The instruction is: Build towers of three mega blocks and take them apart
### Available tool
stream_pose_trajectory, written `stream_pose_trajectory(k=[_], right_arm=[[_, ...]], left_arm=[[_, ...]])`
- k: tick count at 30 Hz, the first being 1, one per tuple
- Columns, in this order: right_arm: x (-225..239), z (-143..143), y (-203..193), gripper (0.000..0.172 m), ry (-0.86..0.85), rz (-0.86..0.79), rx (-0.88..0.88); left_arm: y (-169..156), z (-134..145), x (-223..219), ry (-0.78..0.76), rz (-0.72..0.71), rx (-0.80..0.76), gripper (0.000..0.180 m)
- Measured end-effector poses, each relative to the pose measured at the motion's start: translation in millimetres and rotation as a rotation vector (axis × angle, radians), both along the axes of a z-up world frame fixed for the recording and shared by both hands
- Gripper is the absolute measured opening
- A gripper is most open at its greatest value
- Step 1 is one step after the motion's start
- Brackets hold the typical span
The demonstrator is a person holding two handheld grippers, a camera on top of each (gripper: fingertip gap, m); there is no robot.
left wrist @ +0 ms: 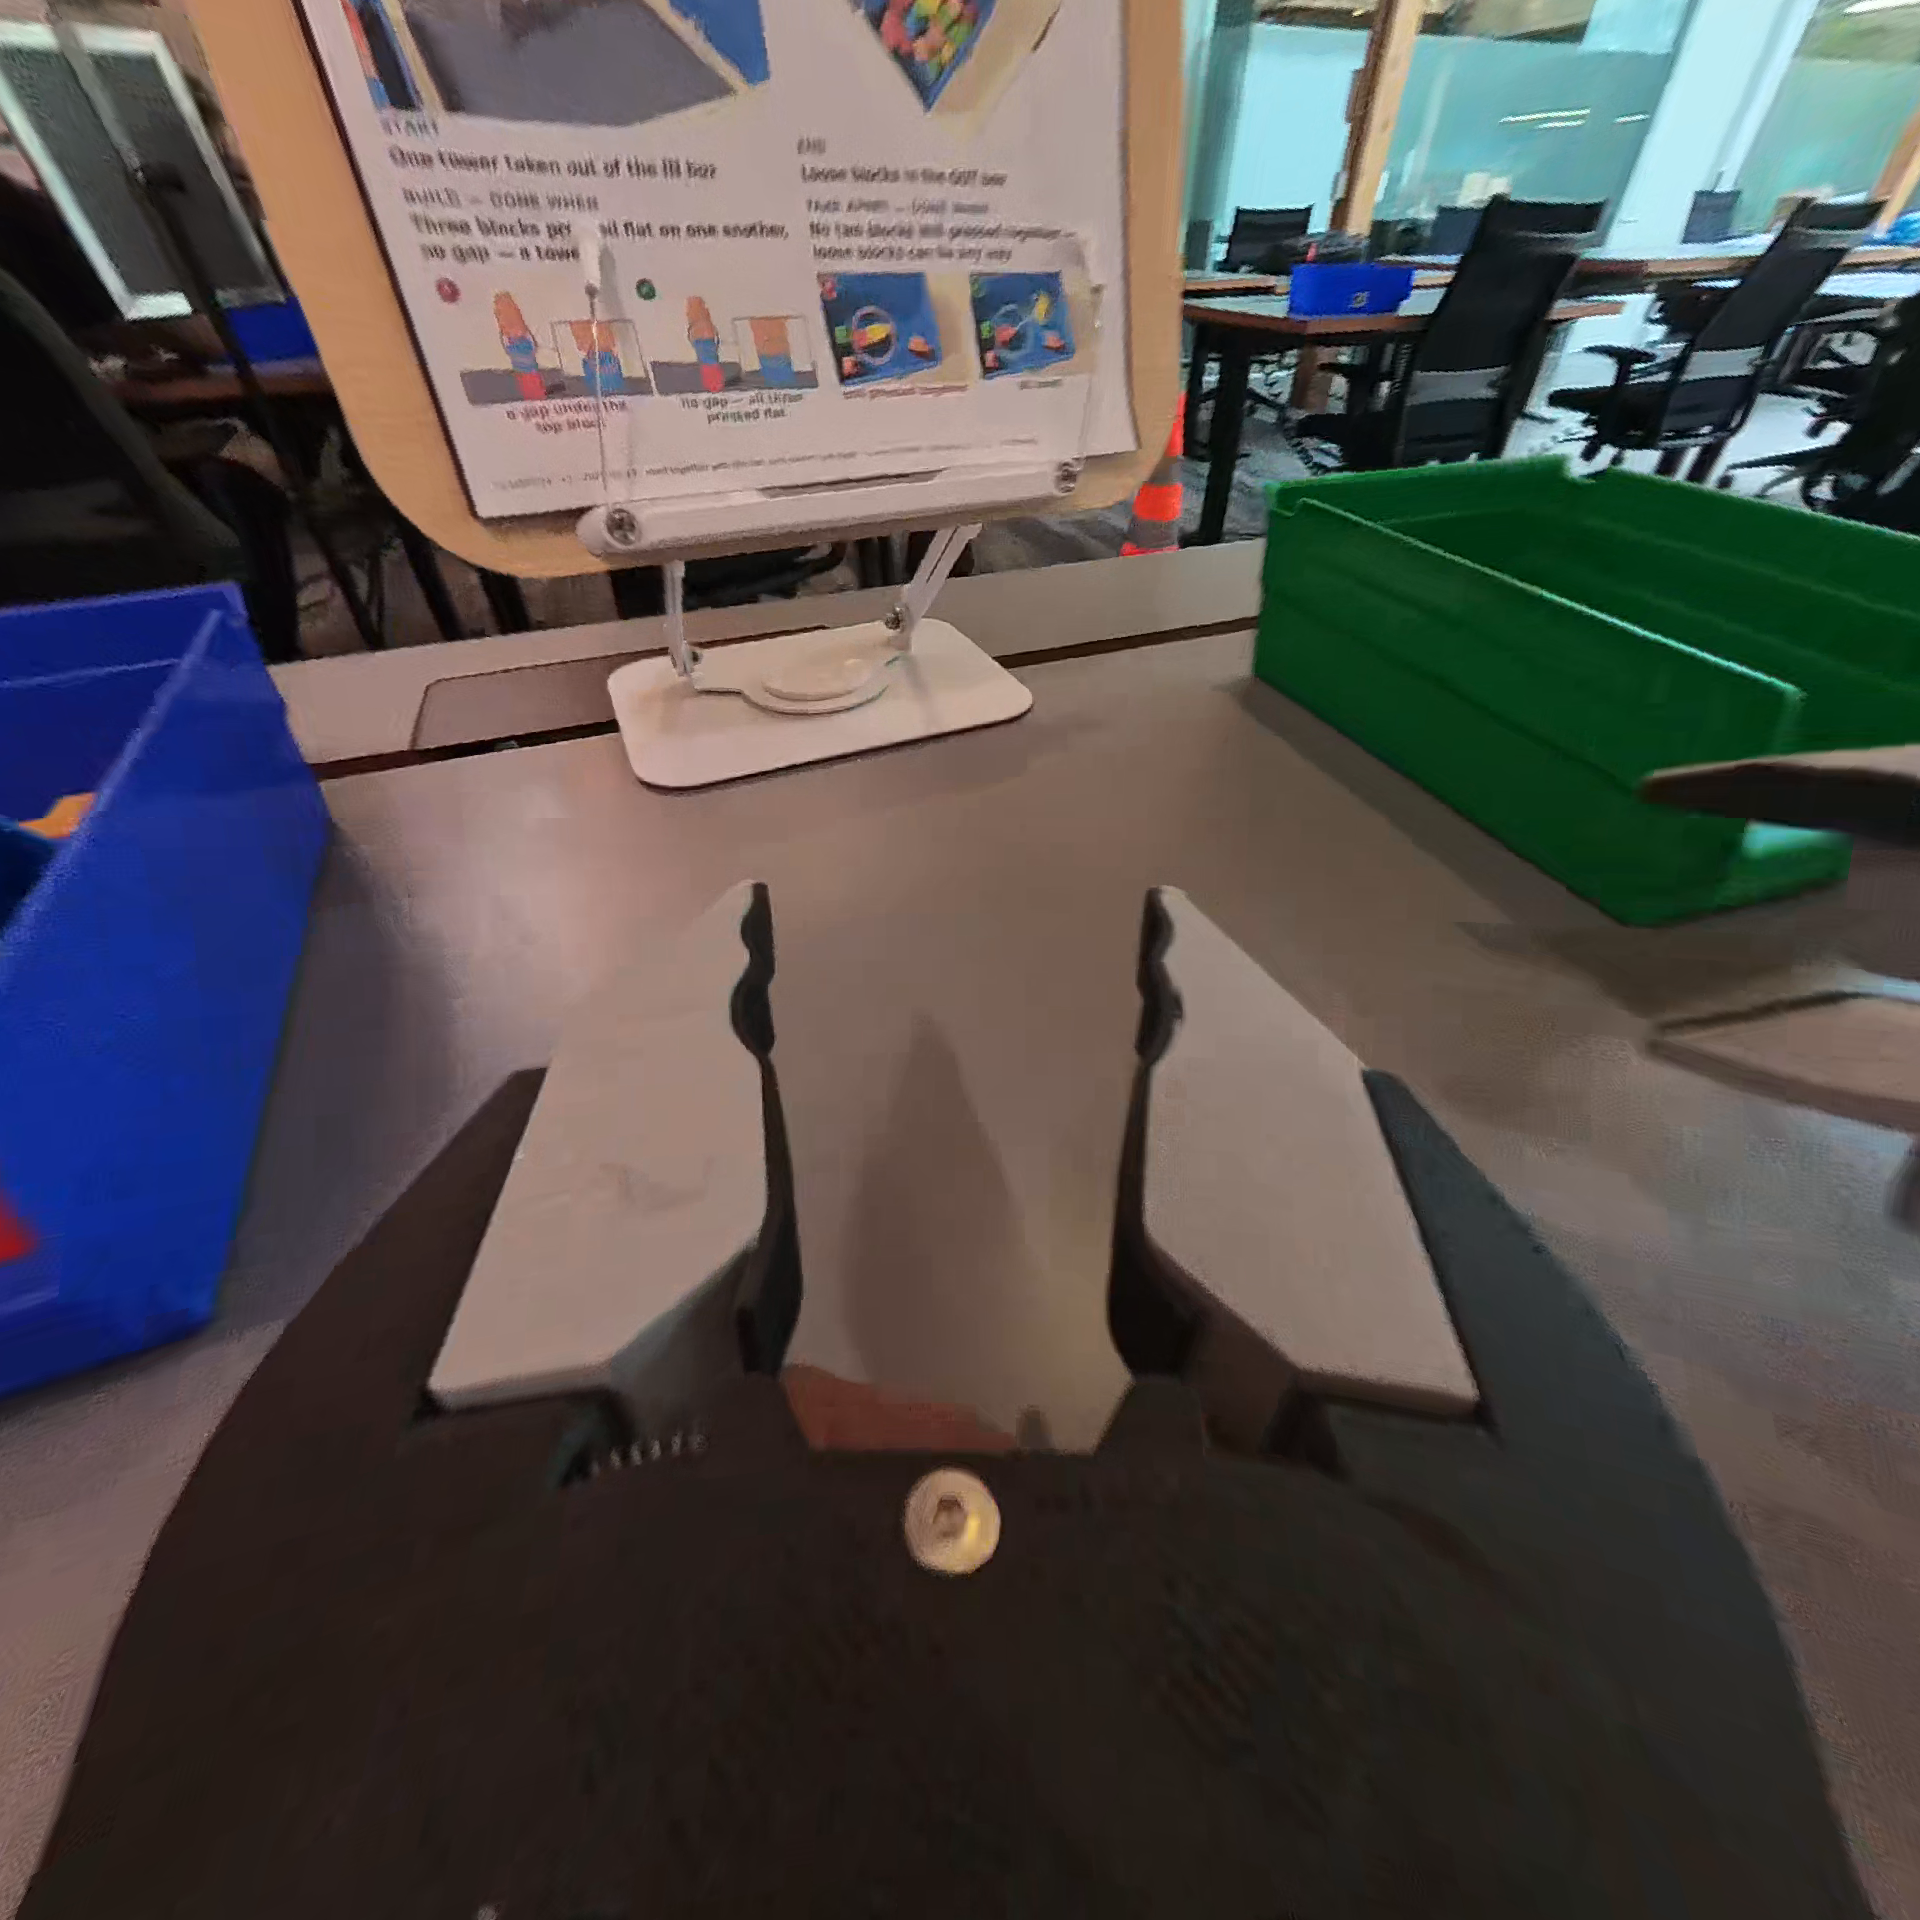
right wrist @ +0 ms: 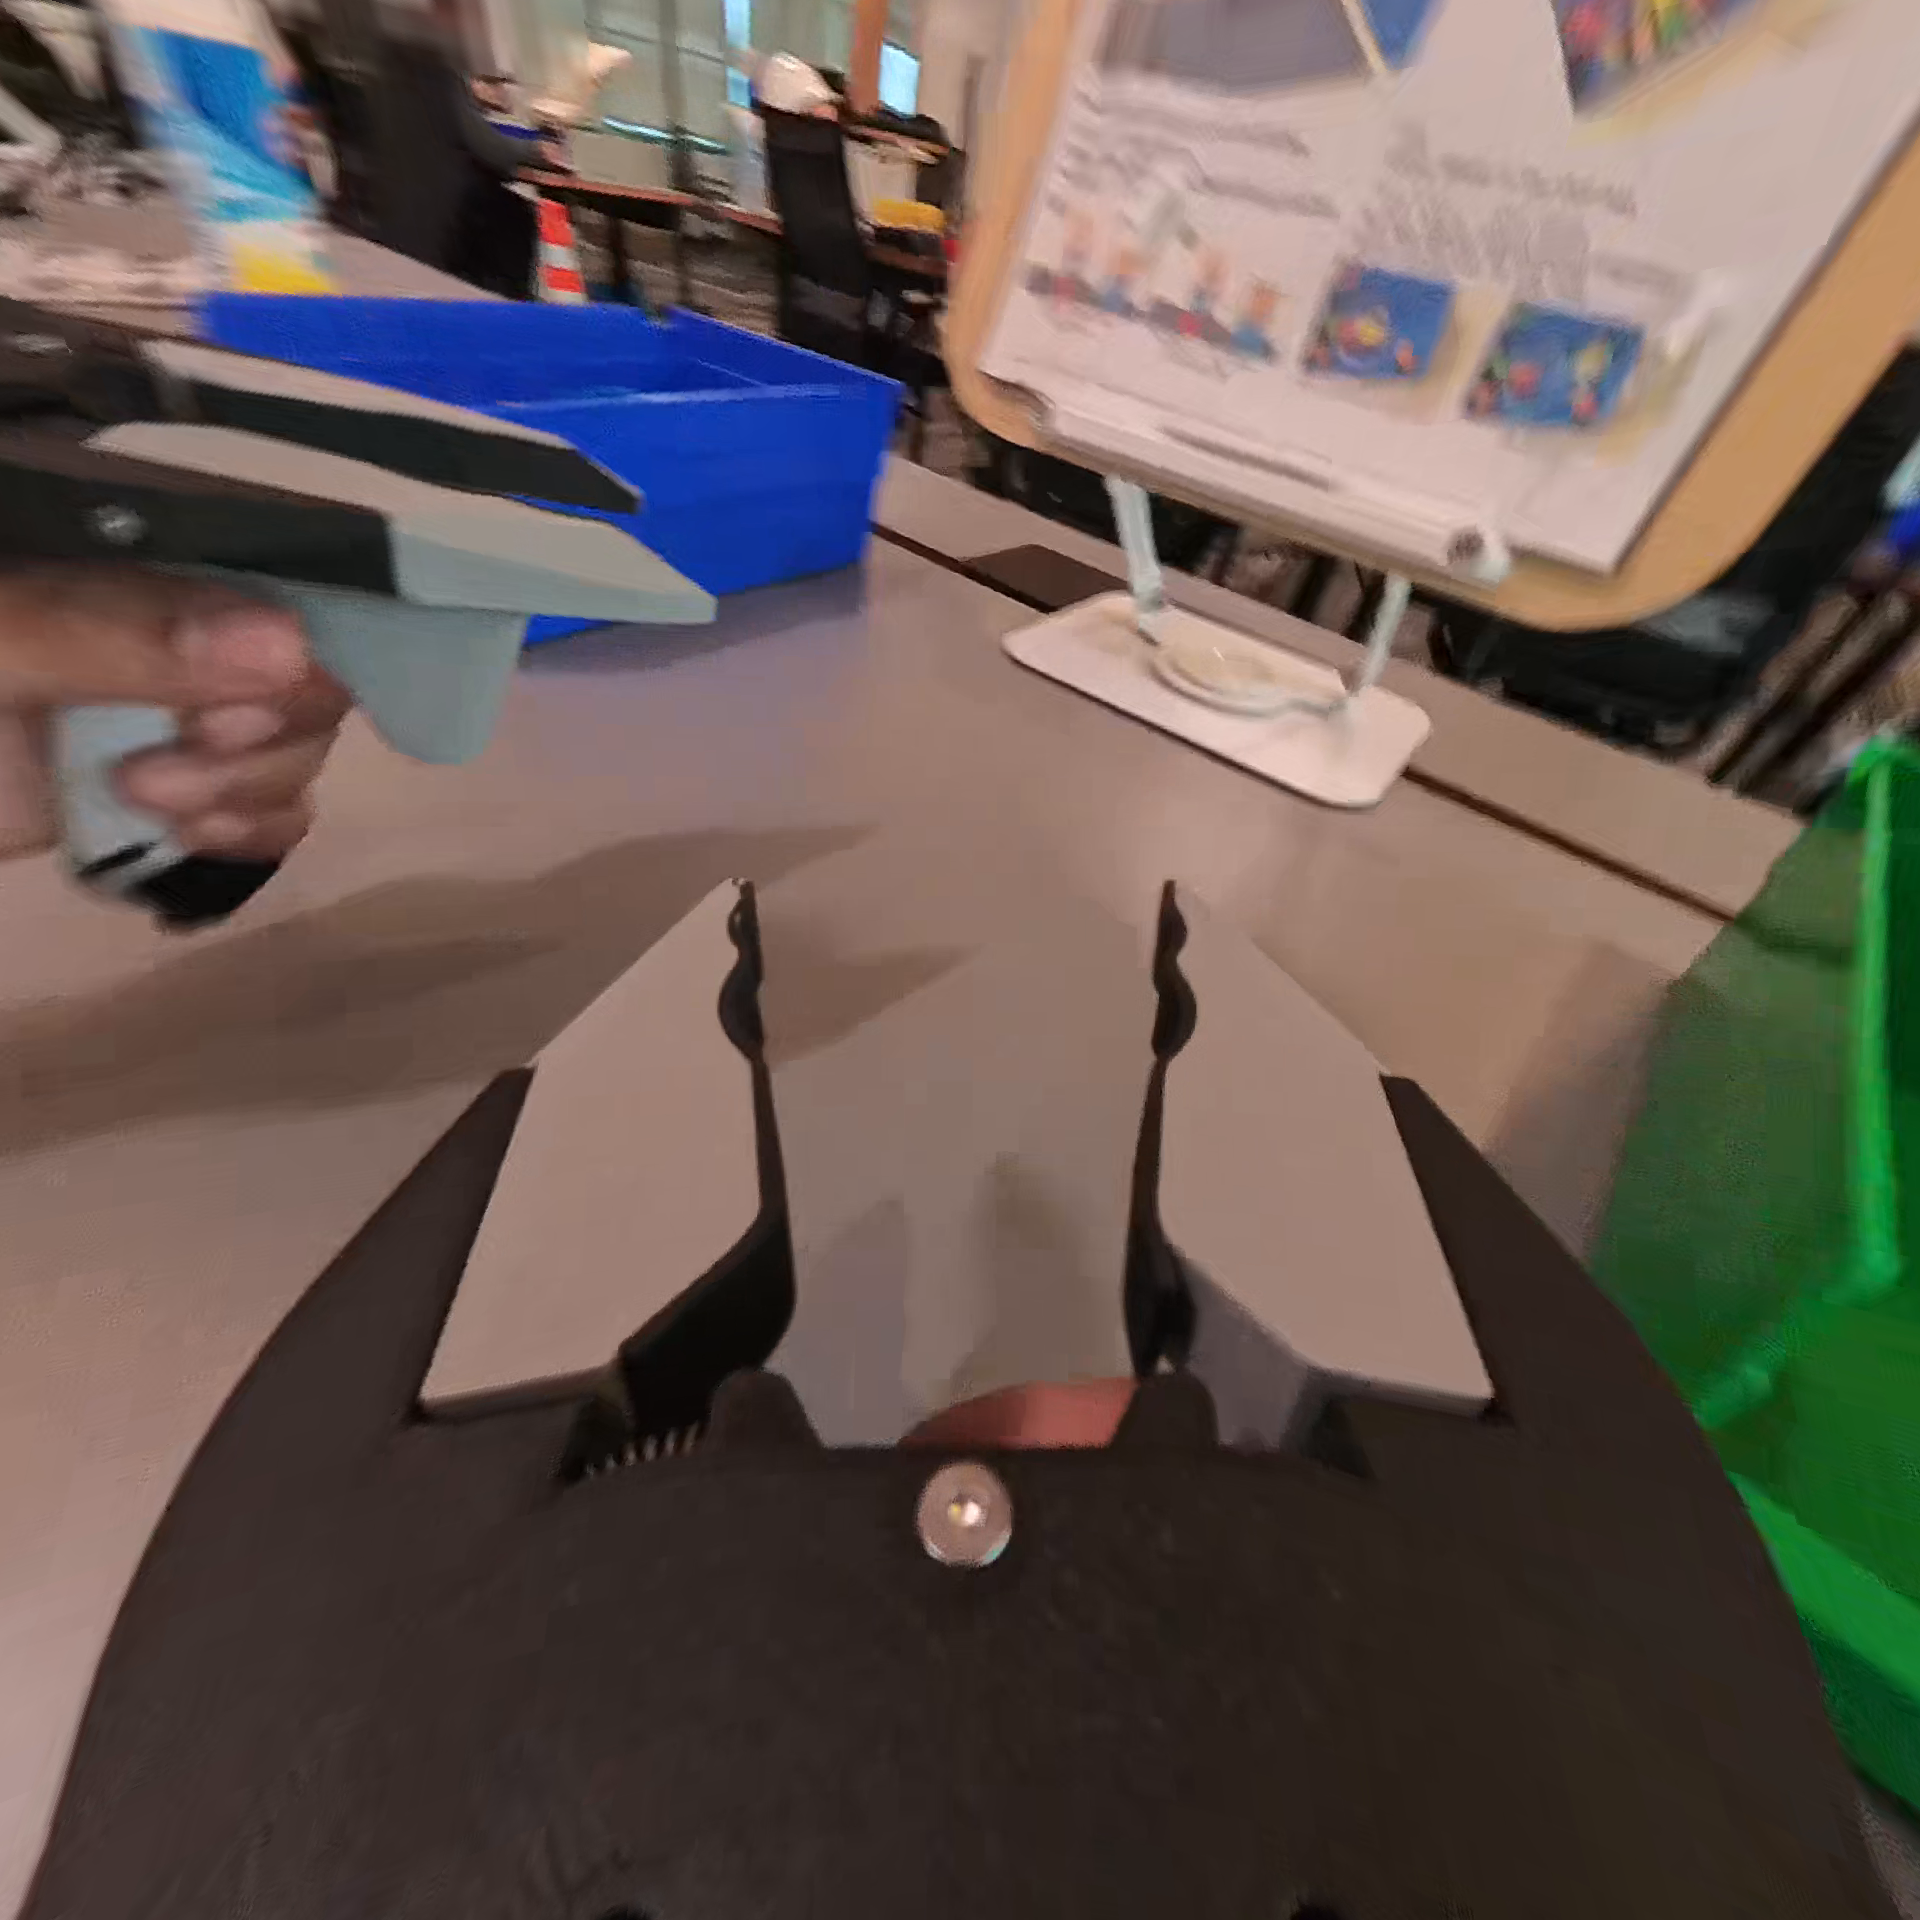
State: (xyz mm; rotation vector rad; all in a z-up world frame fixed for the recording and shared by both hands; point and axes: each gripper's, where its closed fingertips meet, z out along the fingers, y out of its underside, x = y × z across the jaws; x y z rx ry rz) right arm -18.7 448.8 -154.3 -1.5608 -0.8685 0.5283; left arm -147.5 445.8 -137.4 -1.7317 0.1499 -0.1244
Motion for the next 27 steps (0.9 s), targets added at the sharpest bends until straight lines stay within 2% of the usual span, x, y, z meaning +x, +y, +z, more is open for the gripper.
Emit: stream_pose_trajectory(k=[1, 3, 6, 8, 9, 10, 12, 14, 16, 20, 22, 24, 27], right_arm=[[-7, -12, 25, 0.081, 0.009, -0.034, -0.063], [-12, -42, 54, 0.079, -0.036, -0.064, -0.239], [-17, -69, 60, 0.103, -0.084, 0.015, -0.464], [-13, -80, 59, 0.102, -0.069, 0.026, -0.597], [-8, -85, 61, 0.095, -0.067, 0.004, -0.639], [-3, -83, 65, 0.081, -0.059, -0.026, -0.623], [12, -82, 78, 0.077, -0.134, -0.115, -0.509], [27, -89, 88, 0.083, -0.286, -0.213, -0.405], [30, -96, 91, 0.089, -0.354, -0.239, -0.398], [30, -97, 92, 0.094, -0.366, -0.256, -0.390], [30, -97, 91, 0.093, -0.369, -0.252, -0.386], [30, -98, 89, 0.090, -0.359, -0.249, -0.405], [35, -101, 90, 0.099, -0.333, -0.293, -0.456]], left_arm=[[22, -5, 4, -0.011, 0.007, -0.022, 0.068], [57, -16, 11, -0.013, 0.000, -0.088, 0.061], [79, -34, 21, 0.053, -0.021, -0.181, 0.069], [86, -40, 22, 0.098, -0.005, -0.169, 0.072], [89, -43, 22, 0.131, 0.003, -0.160, 0.075], [91, -46, 22, 0.159, 0.019, -0.157, 0.077], [89, -57, 26, 0.182, 0.010, -0.178, 0.077], [85, -61, 31, 0.216, -0.003, -0.189, 0.078], [82, -56, 37, 0.254, -0.013, -0.144, 0.078], [81, -59, 52, 0.313, -0.048, -0.141, 0.079], [81, -58, 48, 0.330, -0.020, -0.132, 0.082], [80, -53, 40, 0.297, 0.012, -0.113, 0.082], [75, -46, 18, 0.244, 0.073, -0.082, 0.081]])
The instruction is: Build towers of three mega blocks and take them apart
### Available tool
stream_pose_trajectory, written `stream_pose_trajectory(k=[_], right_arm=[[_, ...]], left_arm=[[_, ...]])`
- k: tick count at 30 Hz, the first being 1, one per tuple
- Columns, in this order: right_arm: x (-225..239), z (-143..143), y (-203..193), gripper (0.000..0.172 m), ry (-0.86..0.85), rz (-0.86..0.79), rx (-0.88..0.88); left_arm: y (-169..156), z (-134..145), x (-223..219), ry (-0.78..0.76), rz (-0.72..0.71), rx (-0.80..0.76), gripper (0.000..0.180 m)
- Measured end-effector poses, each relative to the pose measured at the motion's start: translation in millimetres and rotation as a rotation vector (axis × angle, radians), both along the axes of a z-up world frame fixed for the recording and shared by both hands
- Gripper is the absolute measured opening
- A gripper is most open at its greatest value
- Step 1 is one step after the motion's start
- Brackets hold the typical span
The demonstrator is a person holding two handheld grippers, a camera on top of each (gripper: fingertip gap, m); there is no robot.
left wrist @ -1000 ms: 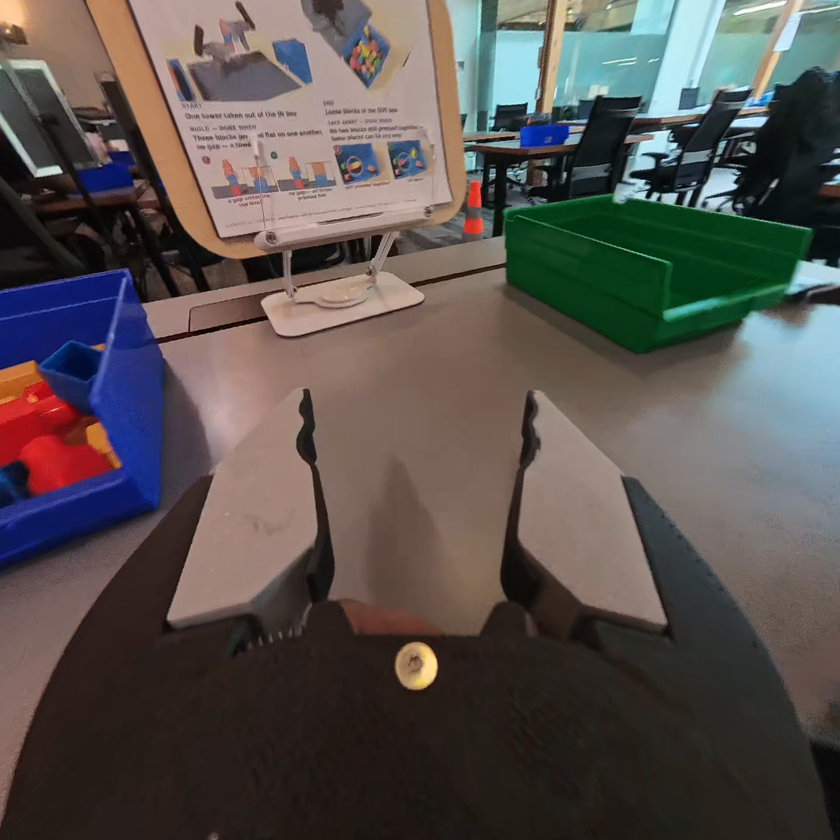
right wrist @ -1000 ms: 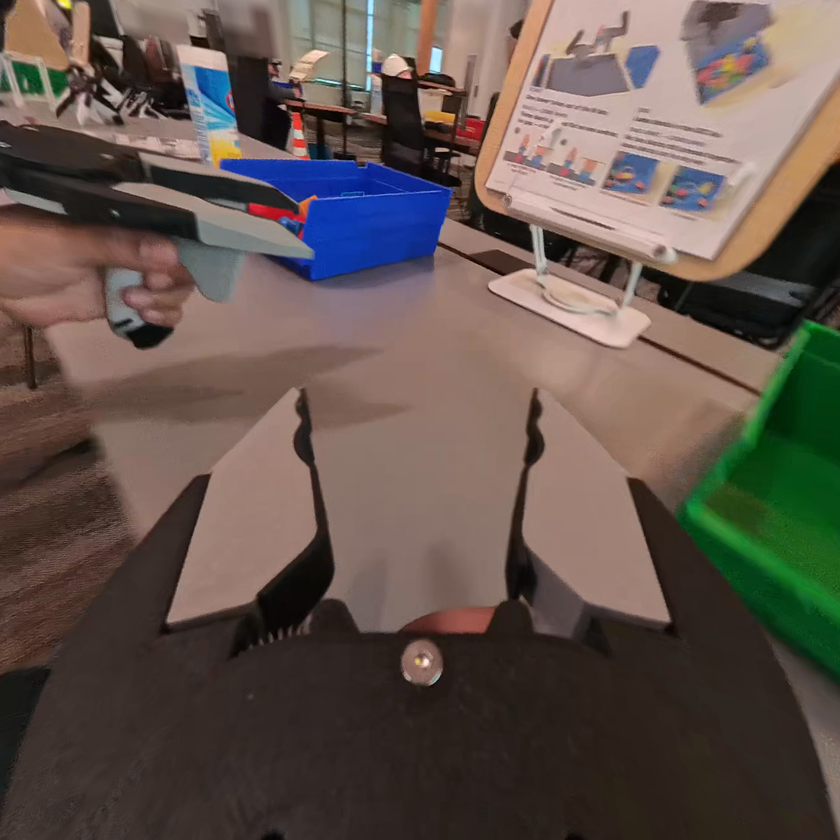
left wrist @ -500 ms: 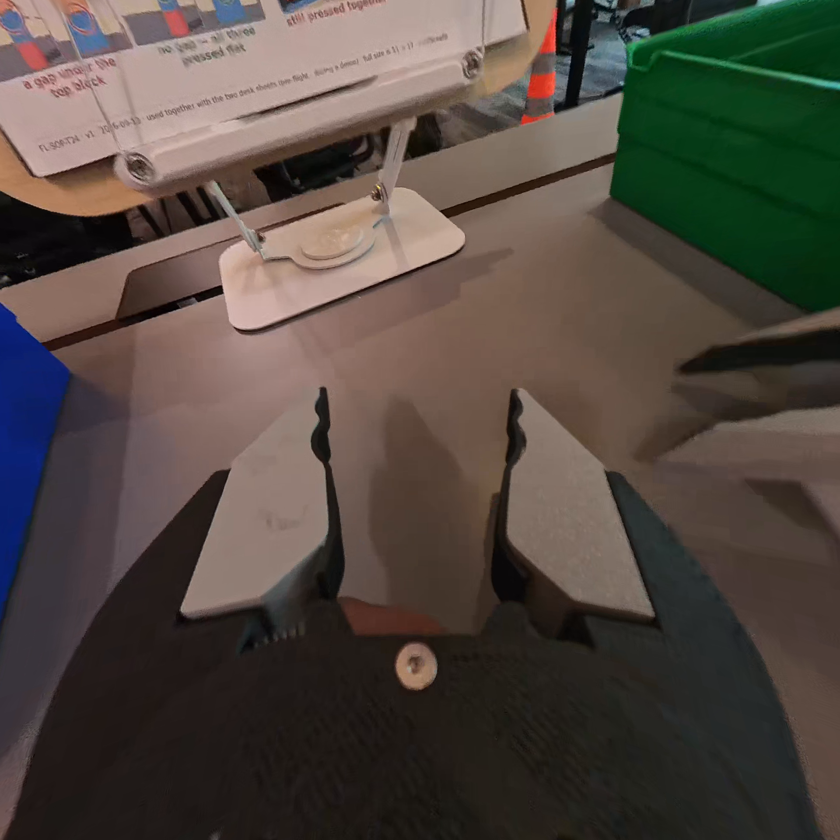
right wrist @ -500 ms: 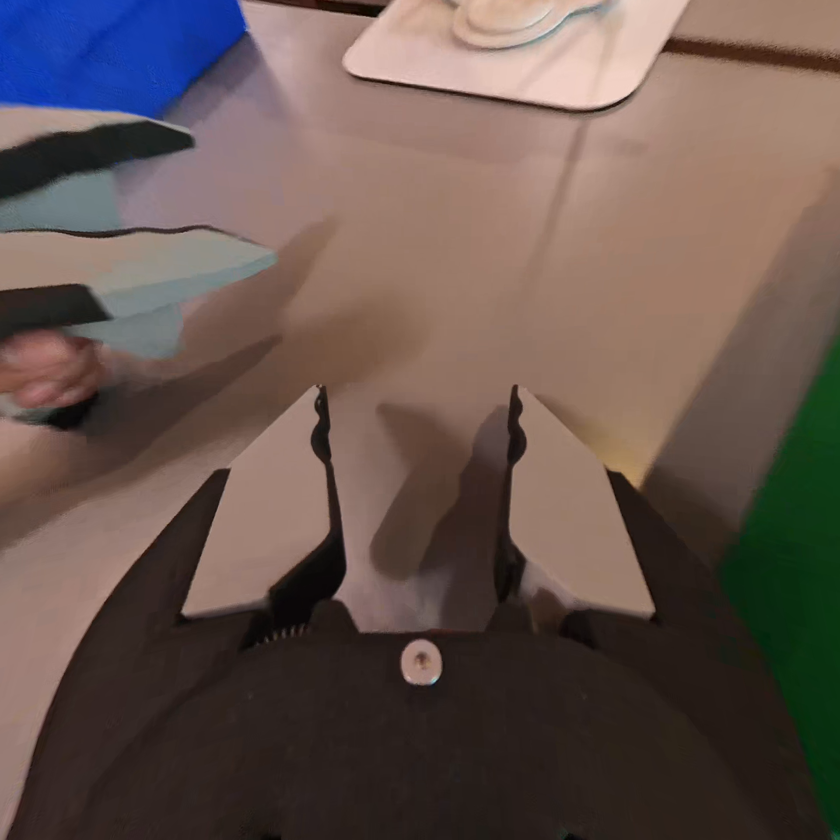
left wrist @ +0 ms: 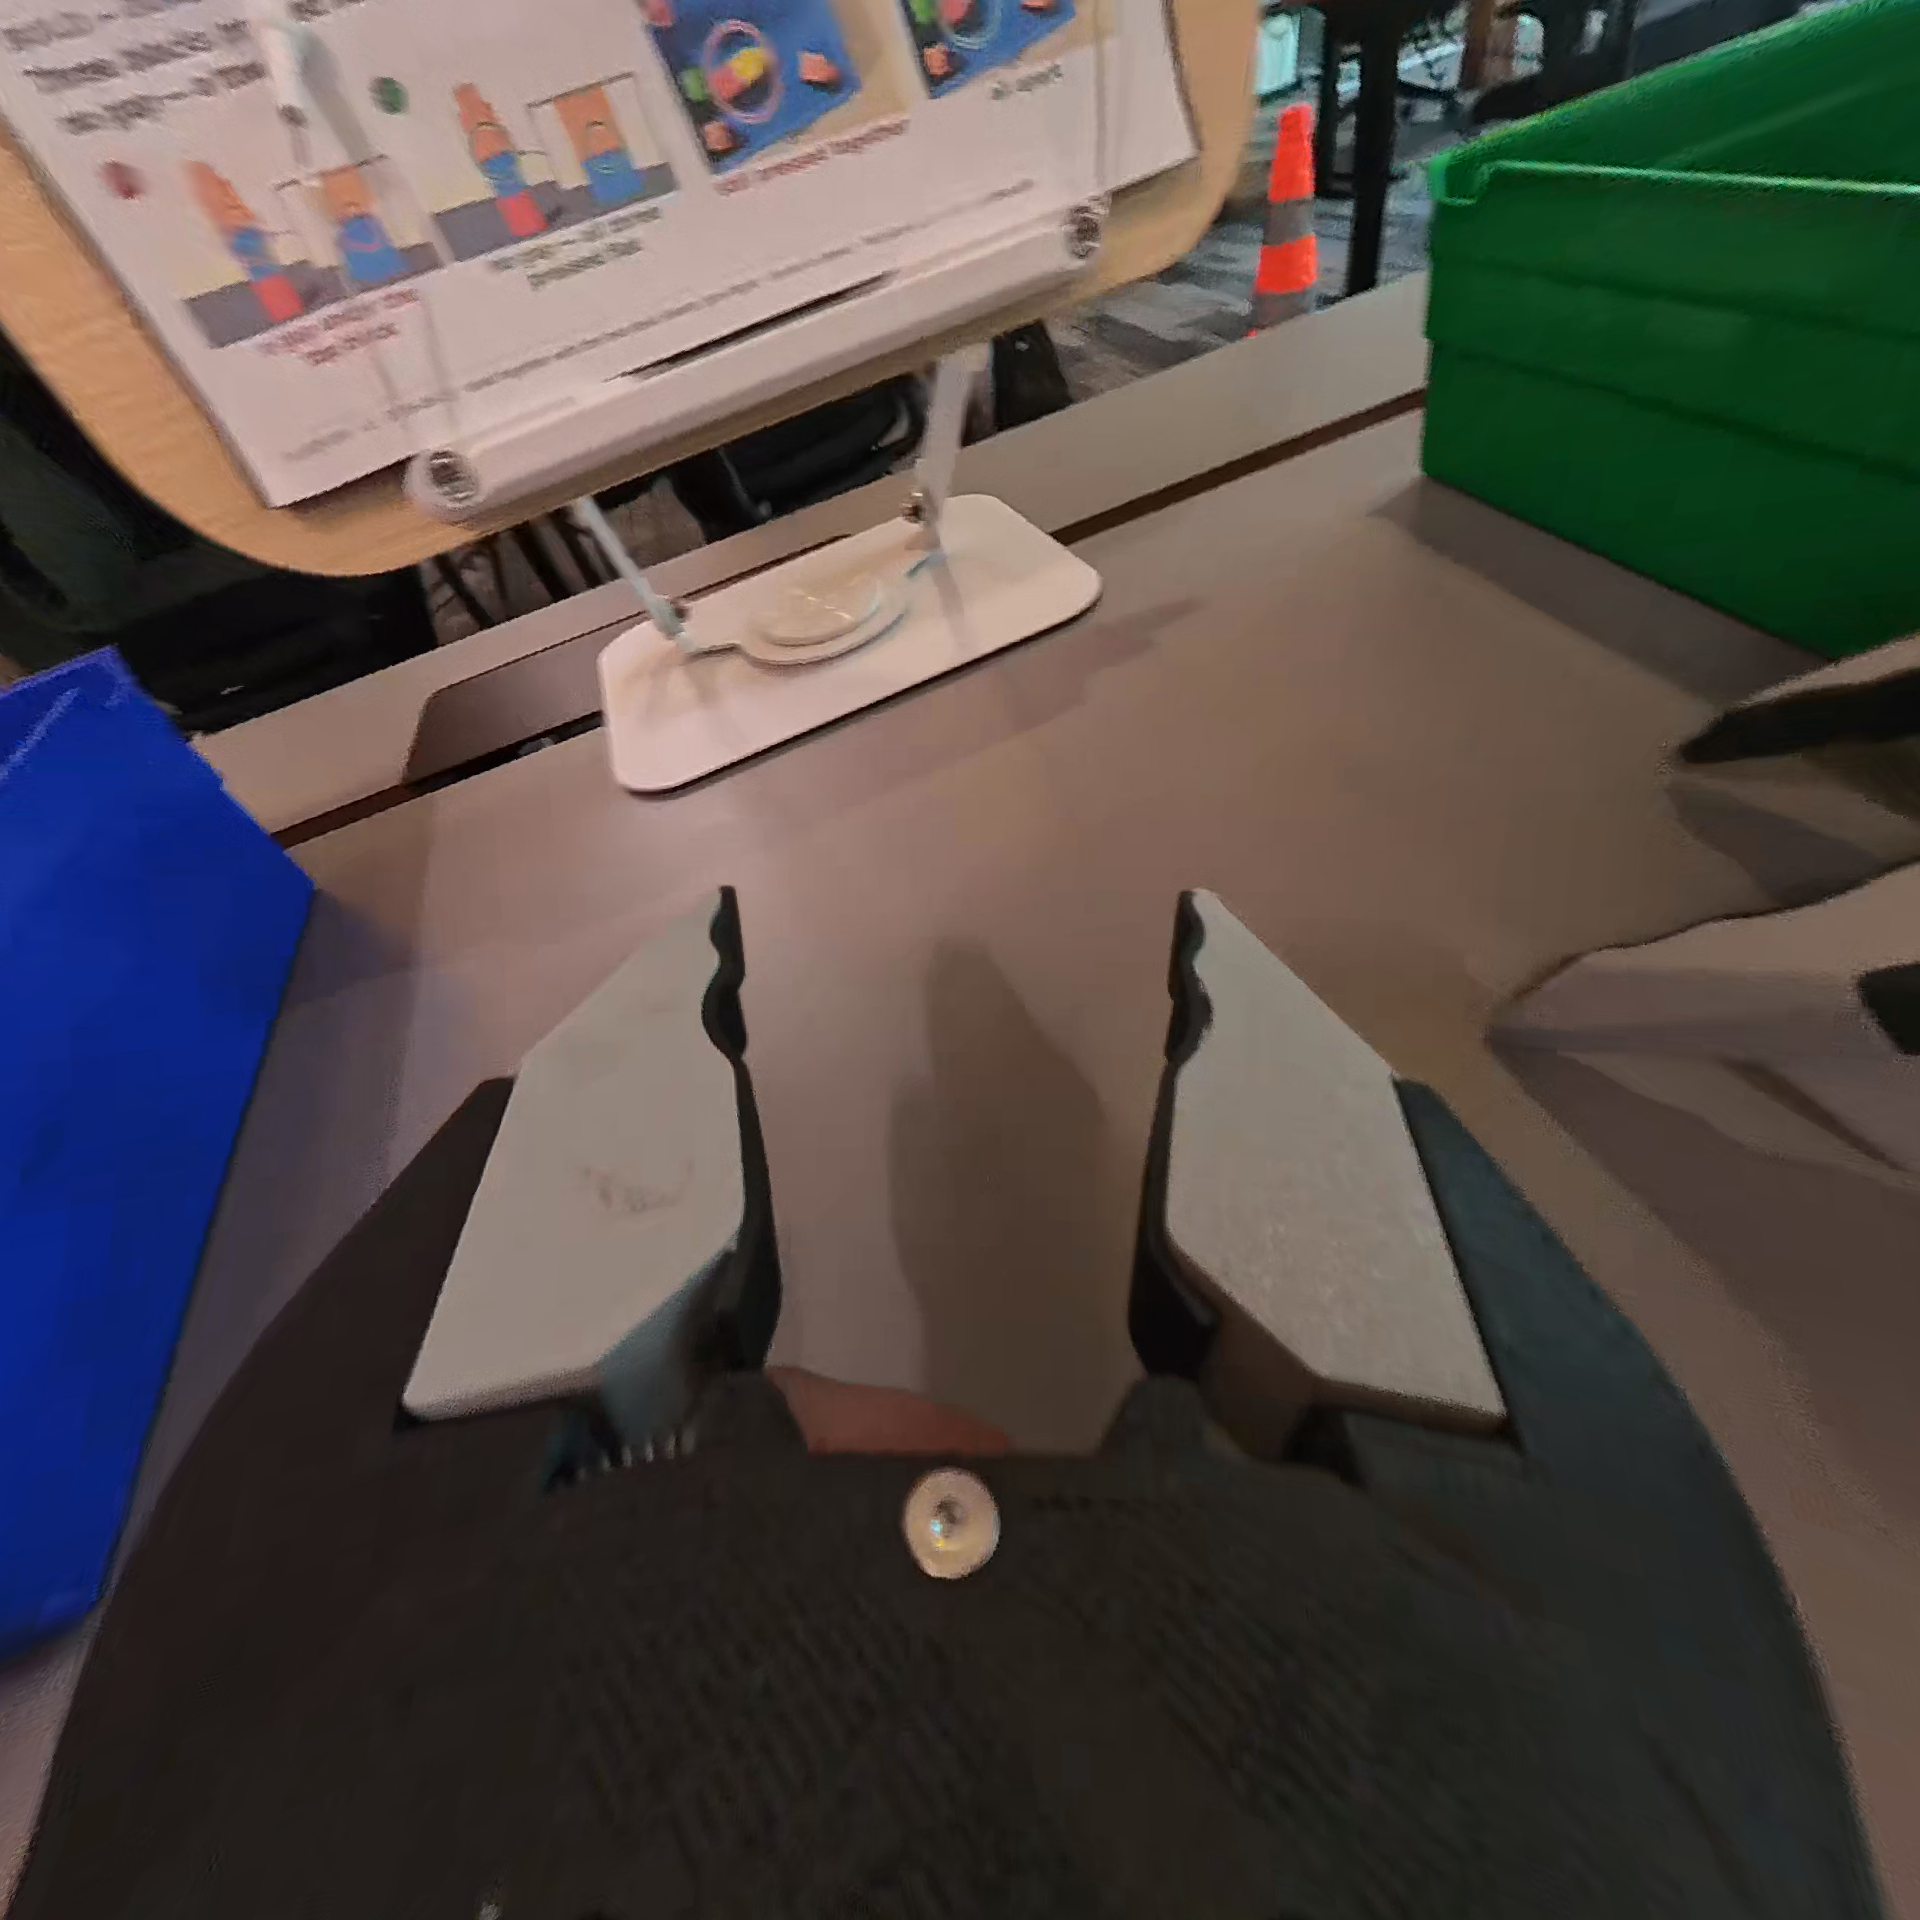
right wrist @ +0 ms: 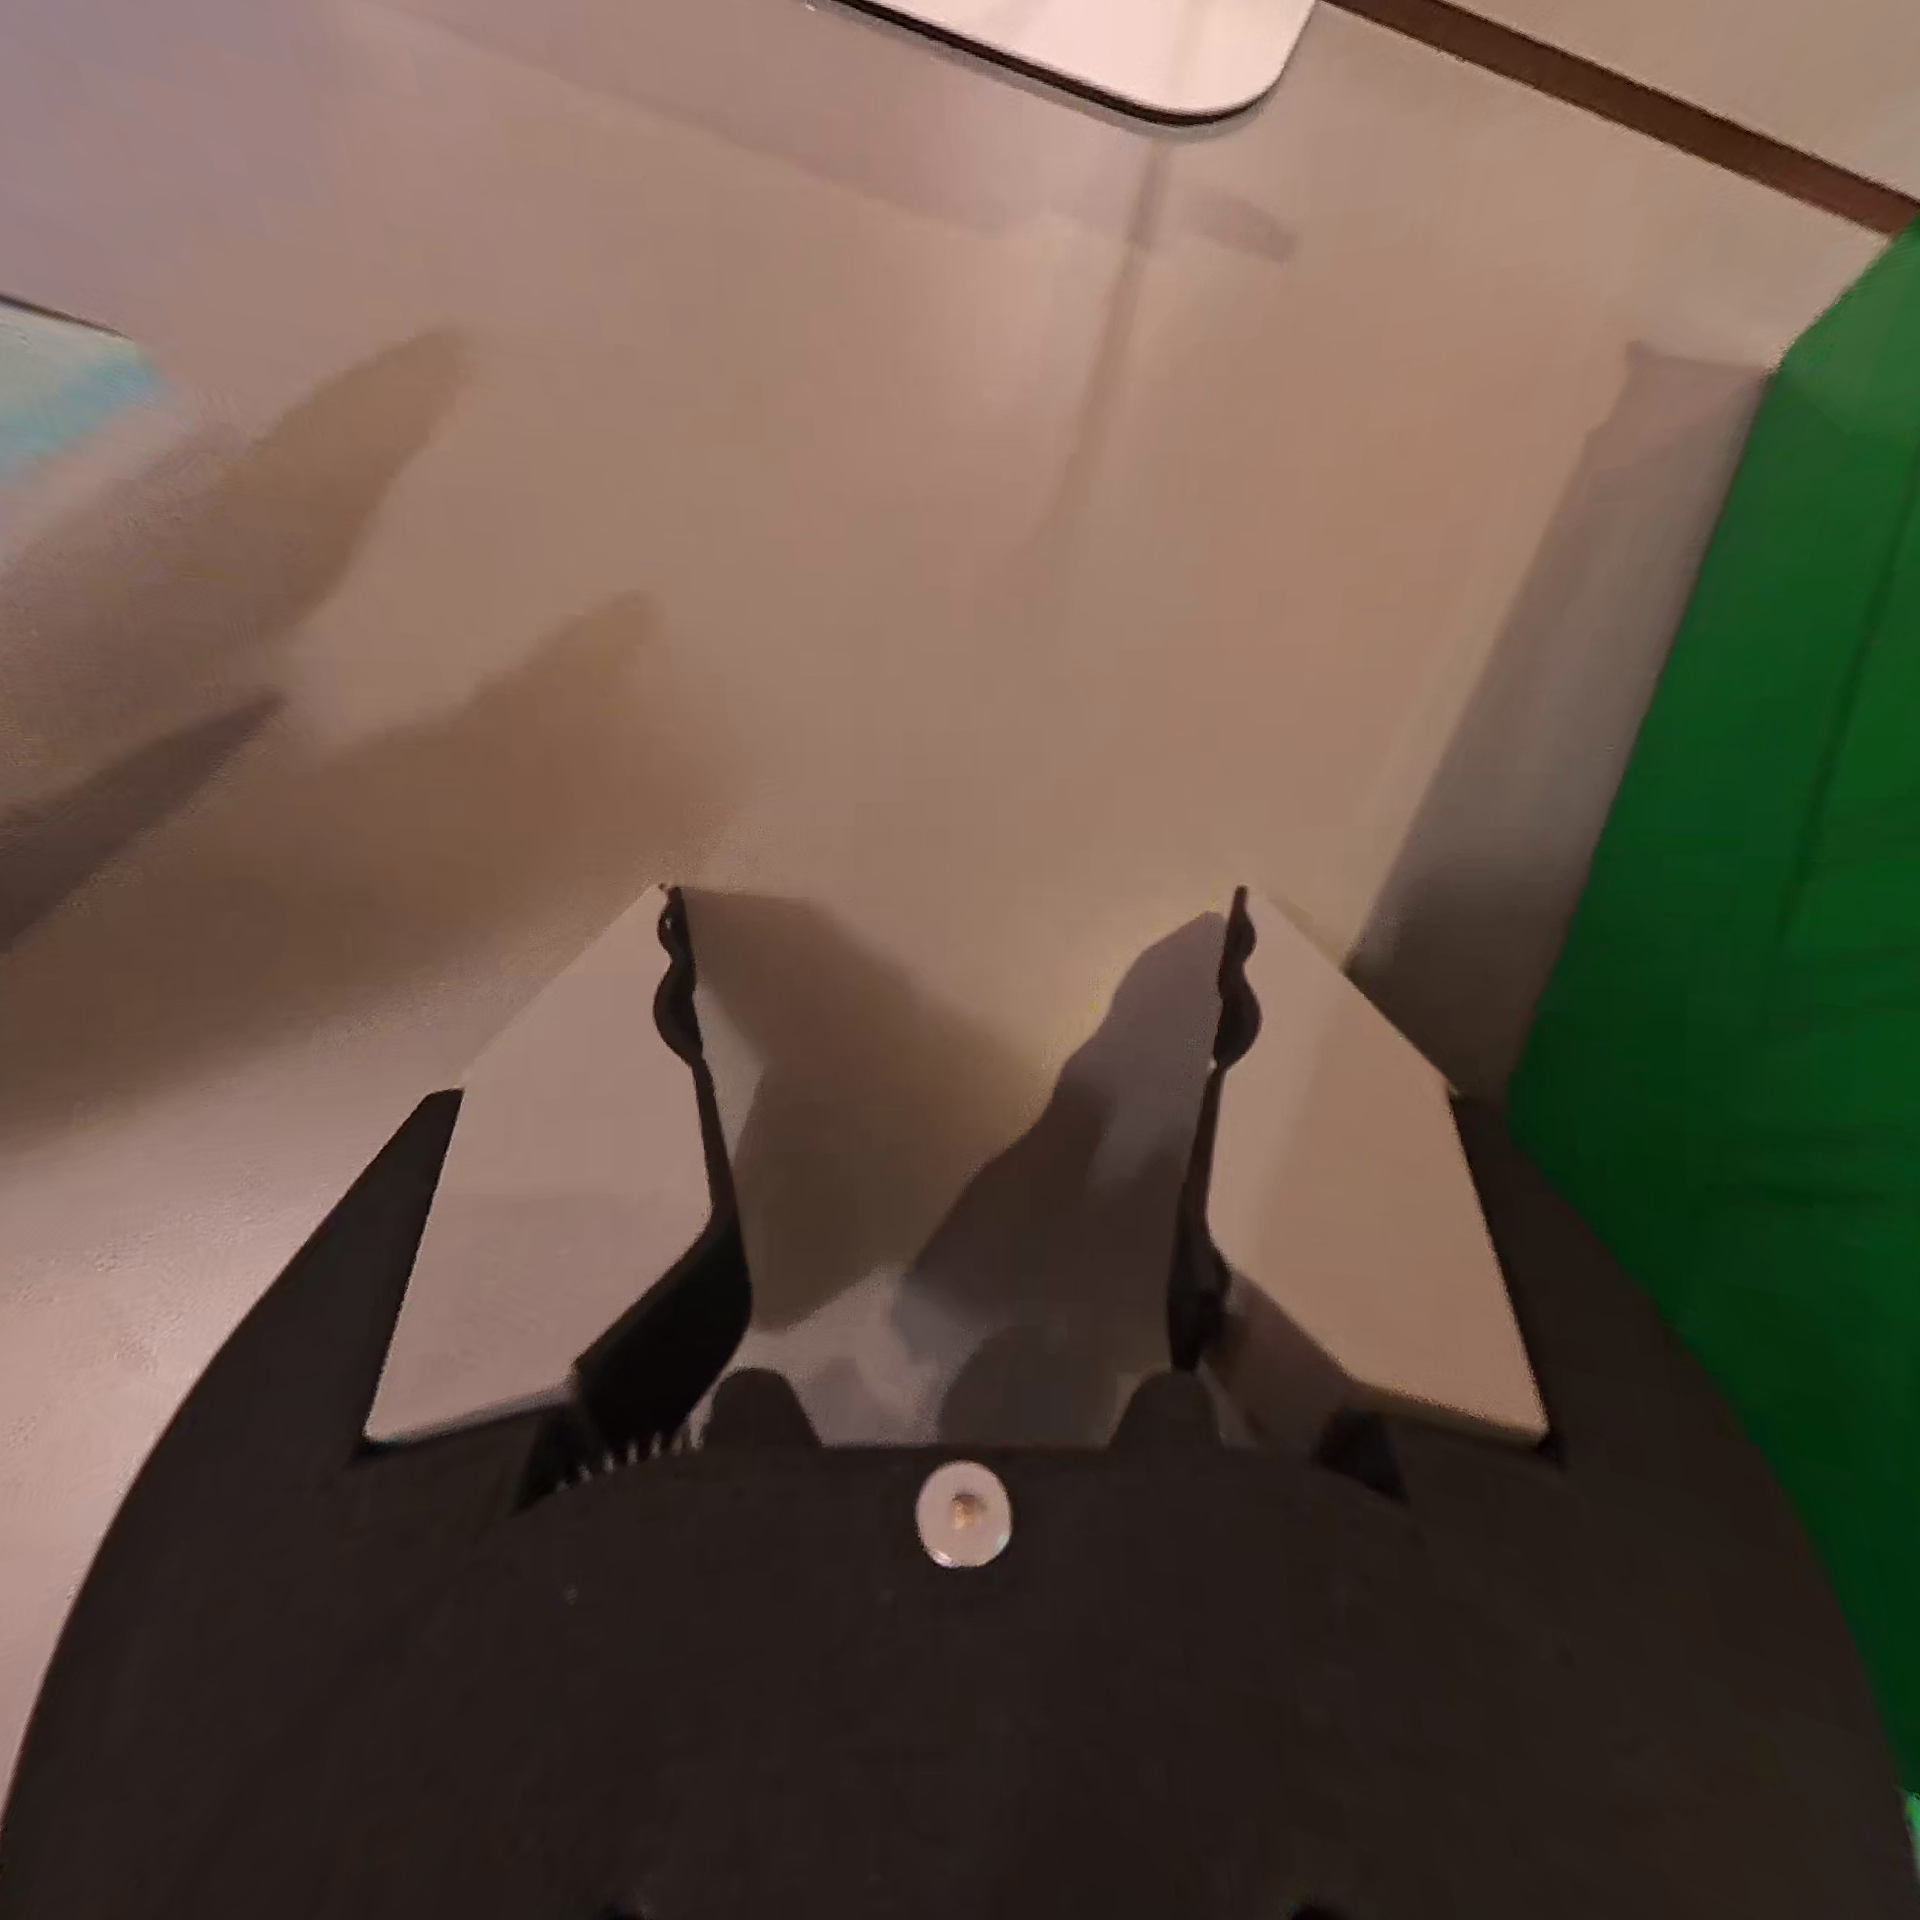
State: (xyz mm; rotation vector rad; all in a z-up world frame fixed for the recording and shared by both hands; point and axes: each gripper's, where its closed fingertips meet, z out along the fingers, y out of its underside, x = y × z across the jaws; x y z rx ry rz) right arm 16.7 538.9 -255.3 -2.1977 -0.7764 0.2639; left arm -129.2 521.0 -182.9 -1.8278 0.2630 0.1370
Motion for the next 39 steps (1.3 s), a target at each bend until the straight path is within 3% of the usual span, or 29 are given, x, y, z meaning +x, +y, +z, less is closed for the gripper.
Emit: stream_pose_trajectory(k=[3, 5, 8, 12, 30, 35, 37, 39], right_arm=[[-1, -3, -4, 0.103, 0.025, -0.012, -0.042], [-7, -4, -9, 0.114, 0.015, 0.041, -0.050], [-20, -12, -20, 0.156, -0.021, 0.160, -0.092], [-23, -12, -22, 0.156, -0.021, 0.168, -0.092], [-21, -12, -23, 0.156, -0.022, 0.198, -0.093], [-21, -12, -23, 0.156, -0.022, 0.198, -0.093], [-21, -12, -23, 0.156, -0.022, 0.198, -0.093], [-21, -12, -23, 0.156, -0.022, 0.198, -0.093]], left_arm=[[-5, 5, -23, -0.048, 0.065, 0.030, 0.080], [-6, 7, -26, -0.090, 0.060, 0.042, 0.080], [-5, 2, -21, -0.048, 0.042, 0.007, 0.087], [-11, -2, -18, 0.054, 0.032, -0.003, 0.094], [-8, 4, -36, 0.004, 0.157, 0.025, 0.094], [-10, 9, -31, 0.062, 0.160, 0.064, 0.095], [-9, 11, -39, 0.052, 0.192, 0.080, 0.081], [-9, 11, -43, 0.059, 0.199, 0.076, 0.087]])
